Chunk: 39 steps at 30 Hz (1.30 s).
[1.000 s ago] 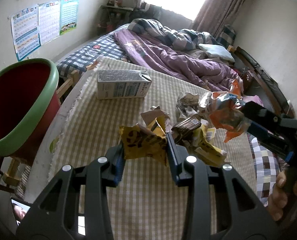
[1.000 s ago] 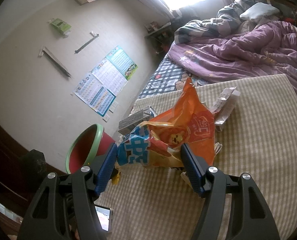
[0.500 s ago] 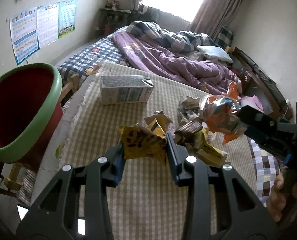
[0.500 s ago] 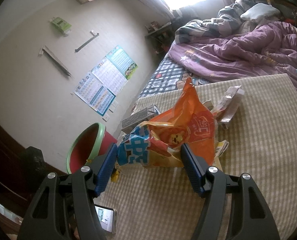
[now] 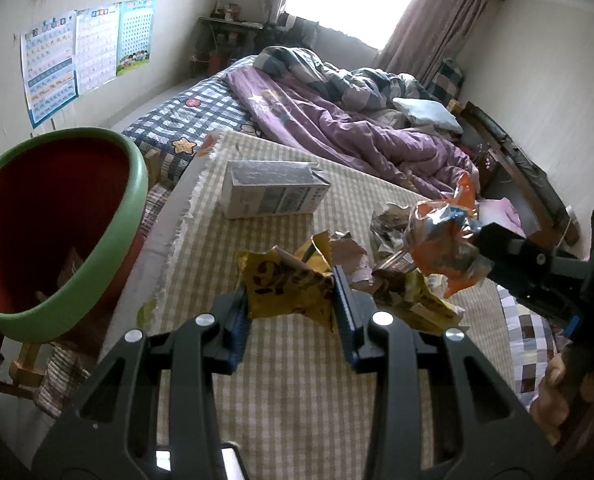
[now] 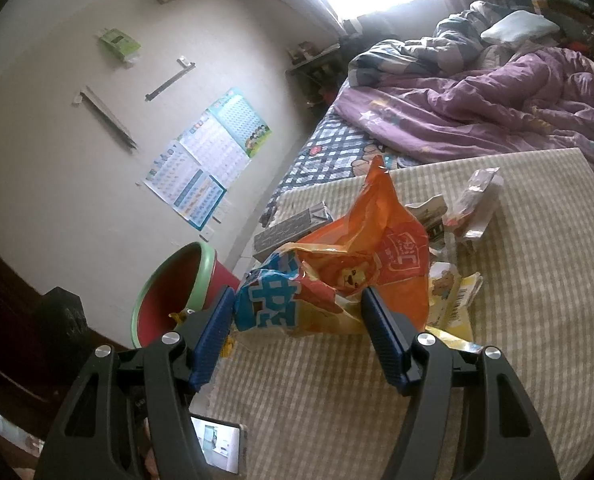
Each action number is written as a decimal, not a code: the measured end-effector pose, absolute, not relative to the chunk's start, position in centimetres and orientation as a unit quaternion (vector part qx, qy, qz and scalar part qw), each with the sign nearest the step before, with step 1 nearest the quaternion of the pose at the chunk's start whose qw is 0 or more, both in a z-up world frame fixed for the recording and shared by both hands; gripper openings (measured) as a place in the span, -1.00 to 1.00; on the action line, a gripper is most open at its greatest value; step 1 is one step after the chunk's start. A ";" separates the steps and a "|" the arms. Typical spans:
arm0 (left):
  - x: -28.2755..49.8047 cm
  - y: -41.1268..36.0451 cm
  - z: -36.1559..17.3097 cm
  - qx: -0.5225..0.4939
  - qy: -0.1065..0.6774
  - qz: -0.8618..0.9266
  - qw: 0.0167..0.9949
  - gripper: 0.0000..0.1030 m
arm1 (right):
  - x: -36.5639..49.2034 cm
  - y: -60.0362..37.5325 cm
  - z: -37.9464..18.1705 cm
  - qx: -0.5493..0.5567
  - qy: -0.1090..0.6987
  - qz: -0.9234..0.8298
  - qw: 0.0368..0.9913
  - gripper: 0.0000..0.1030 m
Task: Collect trash
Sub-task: 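Lift the yellow wrapper and orange snack bag off the mat with both grippers, then carry the yellow wrapper and orange bag over the red bucket with both grippers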
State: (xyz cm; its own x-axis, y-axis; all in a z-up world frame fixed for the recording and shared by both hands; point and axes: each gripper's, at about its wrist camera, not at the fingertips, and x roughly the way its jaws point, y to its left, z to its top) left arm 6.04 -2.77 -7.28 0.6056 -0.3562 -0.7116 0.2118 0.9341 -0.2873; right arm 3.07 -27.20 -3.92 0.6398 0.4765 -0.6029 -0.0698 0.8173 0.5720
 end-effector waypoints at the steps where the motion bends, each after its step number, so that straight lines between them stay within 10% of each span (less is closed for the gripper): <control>1: 6.1 -2.4 -7.3 -0.088 0.414 -0.160 0.892 -0.32 | 3.1 -27.0 -3.9 0.258 0.395 0.157 0.868 0.23; 39: 9.1 12.8 -5.2 -0.115 0.385 -0.068 0.913 -0.32 | 5.0 -16.9 -3.2 0.248 0.396 0.174 0.867 0.24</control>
